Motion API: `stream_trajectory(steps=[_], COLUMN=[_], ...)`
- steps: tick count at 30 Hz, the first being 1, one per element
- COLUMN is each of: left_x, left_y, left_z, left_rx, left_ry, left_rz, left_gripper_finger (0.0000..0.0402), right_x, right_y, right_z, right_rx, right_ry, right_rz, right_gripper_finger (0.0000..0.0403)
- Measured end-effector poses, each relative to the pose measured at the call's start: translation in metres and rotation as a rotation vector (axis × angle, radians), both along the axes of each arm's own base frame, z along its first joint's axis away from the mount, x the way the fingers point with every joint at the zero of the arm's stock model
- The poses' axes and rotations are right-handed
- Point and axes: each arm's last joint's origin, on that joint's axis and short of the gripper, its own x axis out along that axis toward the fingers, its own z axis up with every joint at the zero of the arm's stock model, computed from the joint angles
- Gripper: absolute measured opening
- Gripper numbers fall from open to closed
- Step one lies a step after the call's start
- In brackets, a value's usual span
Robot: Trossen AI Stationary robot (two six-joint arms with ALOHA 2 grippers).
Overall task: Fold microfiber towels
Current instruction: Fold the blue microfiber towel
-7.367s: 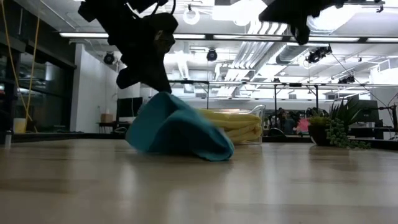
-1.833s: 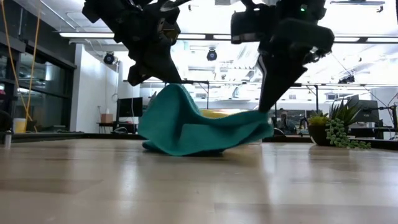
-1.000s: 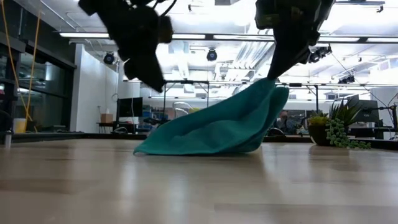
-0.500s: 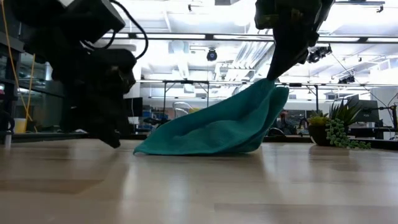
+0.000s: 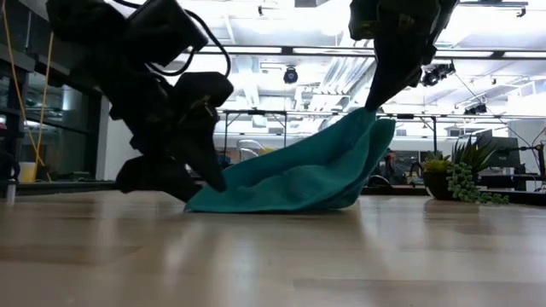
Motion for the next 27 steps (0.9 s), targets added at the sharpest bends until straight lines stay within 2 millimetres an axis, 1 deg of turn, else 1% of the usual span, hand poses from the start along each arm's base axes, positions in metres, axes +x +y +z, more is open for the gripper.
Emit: stream_trajectory(steps=[3, 6, 11, 15, 23, 27], left_x=[0.003, 0.001, -0.007, -0.008, -0.007, -0.006], left_y=[-0.002, -0.003, -0.005, -0.006, -0.007, -0.007], left_z=[0.003, 0.005, 0.007, 0.007, 0.006, 0.007], left_rx=[-0.019, -0.04, -0.059, -0.049, -0.006, 0.01], left_ry=[-0.017, 0.002, 0.068, 0.067, 0.058, 0.041], left_rz=[-0.015, -0.03, -0.06, -0.07, -0.094, -0.127], left_gripper_finger=[0.0184, 0.017, 0.0124, 0.0086, 0.0043, 0.0008], right_x=[0.0, 0.0, 0.0, 0.0, 0.0, 0.0], right_y=[0.0, 0.0, 0.0, 0.0, 0.0, 0.0], right_z=[0.0, 0.0, 0.0, 0.0, 0.0, 0.0], right_rx=[0.0, 0.0, -0.005, -0.007, -0.007, -0.009], right_ry=[0.0, 0.0, 0.002, 0.002, 0.002, 0.003], right_rz=[0.0, 0.0, -0.003, -0.004, -0.005, -0.002], right_gripper_finger=[0.0, 0.0, 0.0, 0.0, 0.0, 0.0])
